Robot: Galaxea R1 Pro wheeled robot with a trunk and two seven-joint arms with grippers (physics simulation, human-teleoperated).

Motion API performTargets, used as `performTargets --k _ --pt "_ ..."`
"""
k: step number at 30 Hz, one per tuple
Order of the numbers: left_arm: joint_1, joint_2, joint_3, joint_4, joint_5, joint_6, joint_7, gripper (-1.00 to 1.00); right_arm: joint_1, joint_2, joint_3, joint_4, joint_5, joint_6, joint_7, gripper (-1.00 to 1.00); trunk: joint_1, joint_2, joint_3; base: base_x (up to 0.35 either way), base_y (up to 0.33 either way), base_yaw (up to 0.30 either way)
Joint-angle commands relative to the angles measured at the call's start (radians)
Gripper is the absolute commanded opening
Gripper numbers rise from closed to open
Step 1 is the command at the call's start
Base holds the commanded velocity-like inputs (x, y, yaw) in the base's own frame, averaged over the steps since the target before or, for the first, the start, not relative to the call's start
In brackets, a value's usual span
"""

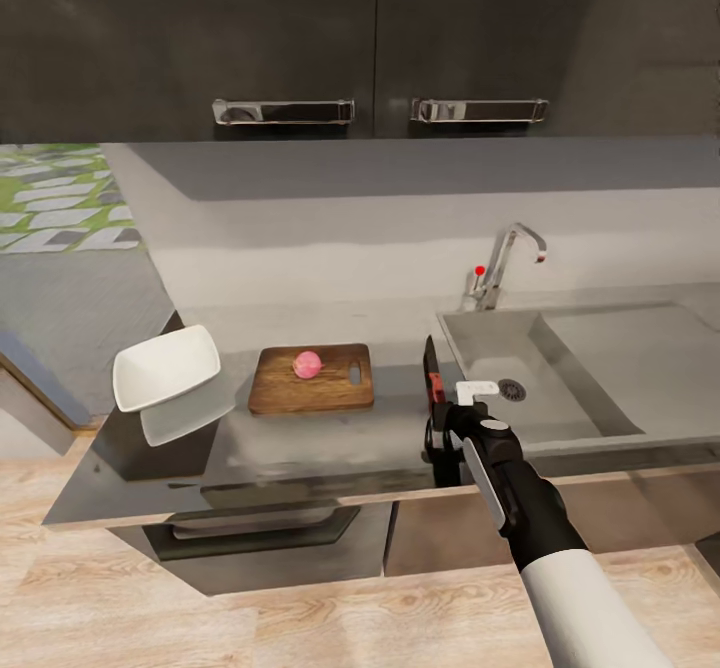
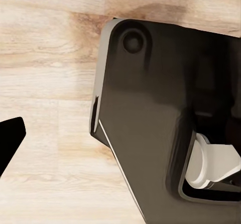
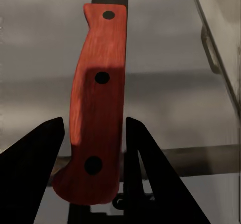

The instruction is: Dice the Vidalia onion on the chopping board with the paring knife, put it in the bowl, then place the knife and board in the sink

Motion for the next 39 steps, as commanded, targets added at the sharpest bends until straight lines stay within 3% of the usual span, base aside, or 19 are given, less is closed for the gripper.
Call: performTargets --k 1,39 --pt "0.0 0.0 -0.002 -0.001 0.01 0.0 -0.005 1.0 -0.001 -0.001 0.002 -0.001 -0.005 0.005 -0.008 -1.0 0.001 -0.002 0.0 0.0 0.0 0.0" --pt "0.0 0.0 -0.001 0.004 0.01 0.0 -0.005 1.0 -0.001 -0.001 0.004 -0.002 -0.004 0.004 -0.009 -1.0 0.001 -0.002 0.06 0.0 0.0 0.0"
